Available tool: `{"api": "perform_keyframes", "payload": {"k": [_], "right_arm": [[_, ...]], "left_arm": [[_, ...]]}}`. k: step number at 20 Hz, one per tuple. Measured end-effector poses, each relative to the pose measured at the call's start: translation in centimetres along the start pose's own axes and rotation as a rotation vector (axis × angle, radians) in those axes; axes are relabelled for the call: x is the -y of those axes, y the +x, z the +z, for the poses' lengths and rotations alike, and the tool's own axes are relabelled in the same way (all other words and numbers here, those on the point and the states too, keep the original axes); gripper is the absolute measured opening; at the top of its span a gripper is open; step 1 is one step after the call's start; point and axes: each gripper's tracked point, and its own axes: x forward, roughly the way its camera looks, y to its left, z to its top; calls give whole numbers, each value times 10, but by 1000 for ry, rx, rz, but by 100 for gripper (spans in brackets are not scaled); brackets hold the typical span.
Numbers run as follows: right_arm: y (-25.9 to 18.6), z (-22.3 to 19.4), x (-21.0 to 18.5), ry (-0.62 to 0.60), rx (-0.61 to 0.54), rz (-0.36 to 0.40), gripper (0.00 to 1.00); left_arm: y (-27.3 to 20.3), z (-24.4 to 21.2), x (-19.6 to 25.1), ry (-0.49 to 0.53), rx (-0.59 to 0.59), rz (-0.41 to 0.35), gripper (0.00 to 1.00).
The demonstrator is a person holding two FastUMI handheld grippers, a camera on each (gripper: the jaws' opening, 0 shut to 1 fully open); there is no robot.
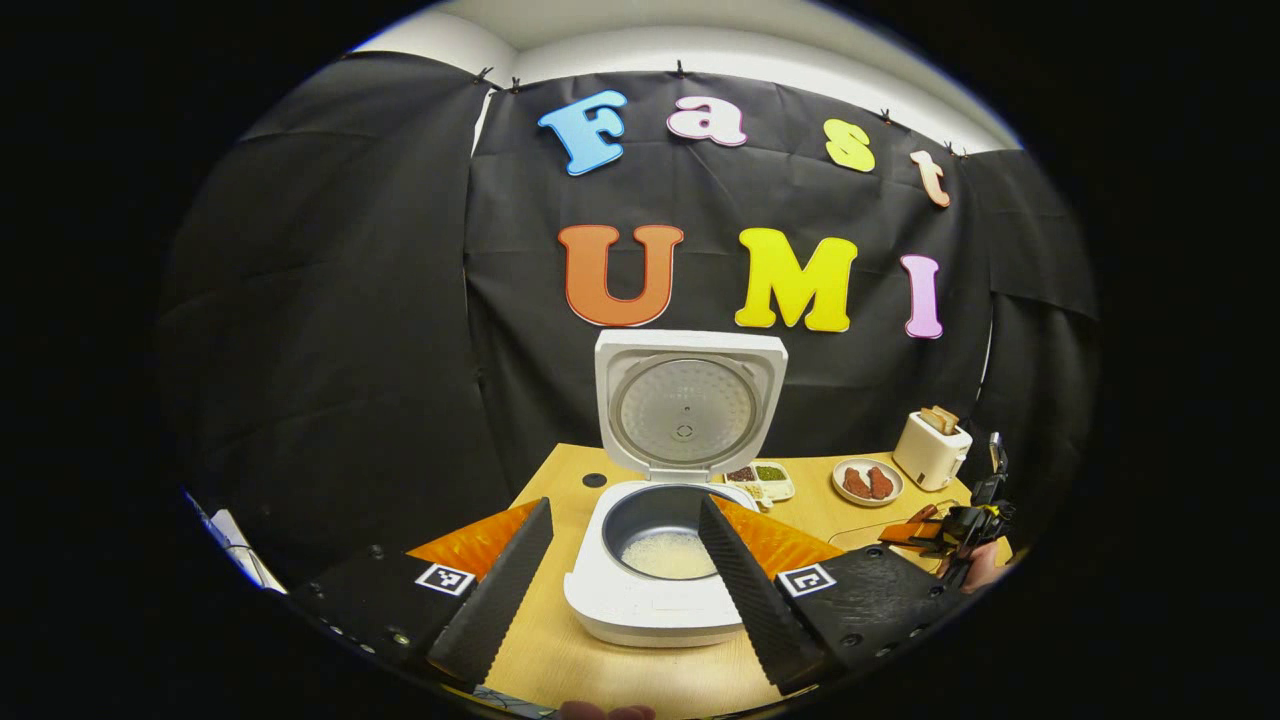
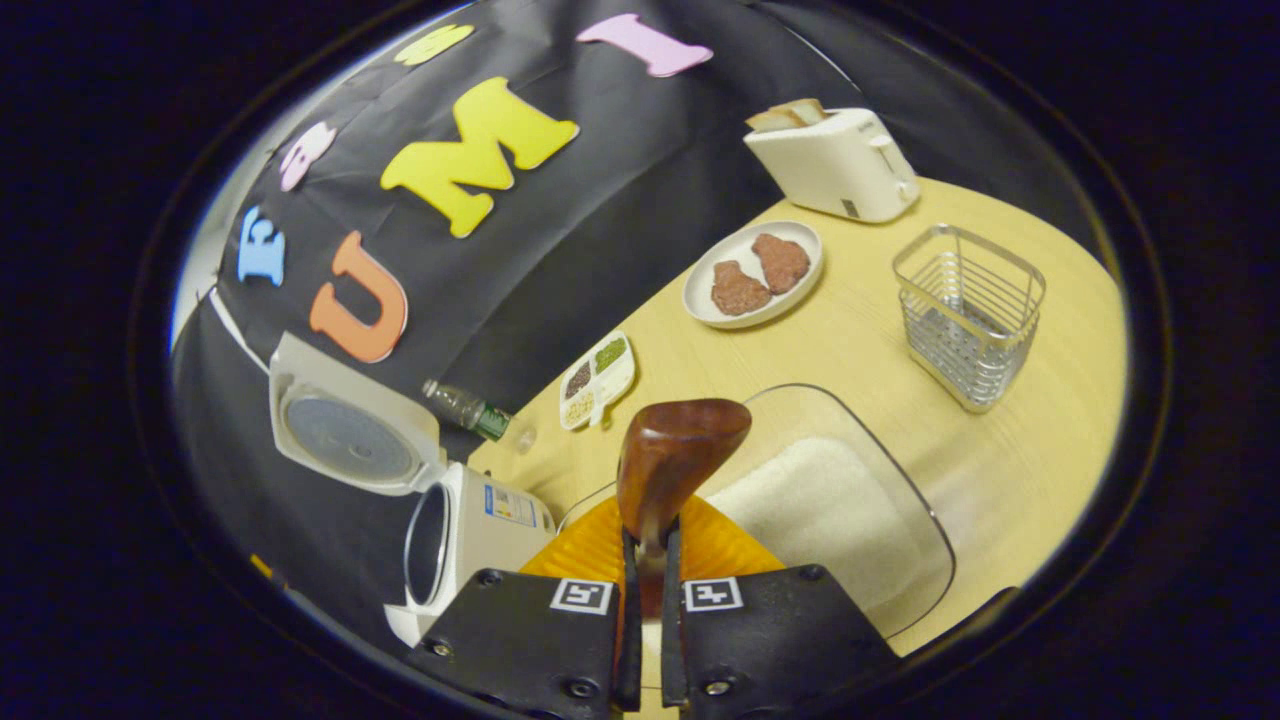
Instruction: Close the left gripper, press the button to open the rice cooker; take a wooden spoon from the chopstick holder with the right hand, scoop a spoonful of rice and pour it into the rice cooker, then put the wooden spoon back into the chopstick holder.
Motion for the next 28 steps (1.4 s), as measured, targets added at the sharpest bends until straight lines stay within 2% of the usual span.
{"api": "perform_keyframes", "payload": {"k": [5,11,14,17,22,25,28], "right_arm": [[-35,38,16,221,47,61,13],[-81,88,-7,308,116,157,13],[-94,100,-48,288,115,214,12],[-99,103,-106,279,89,292,12],[-74,75,-212,225,7,404,12],[-35,46,-254,179,-31,411,12],[8,9,-271,136,-55,358,12]], "left_arm": [[-4,5,24,7,6,-25,95],[-10,9,45,0,24,-44,95],[-18,12,45,0,44,-37,94],[-24,14,38,-4,68,-24,95],[-37,15,9,7,95,11,95],[-40,8,-19,-19,98,49,95],[-42,-6,-42,-76,82,82,95]]}}
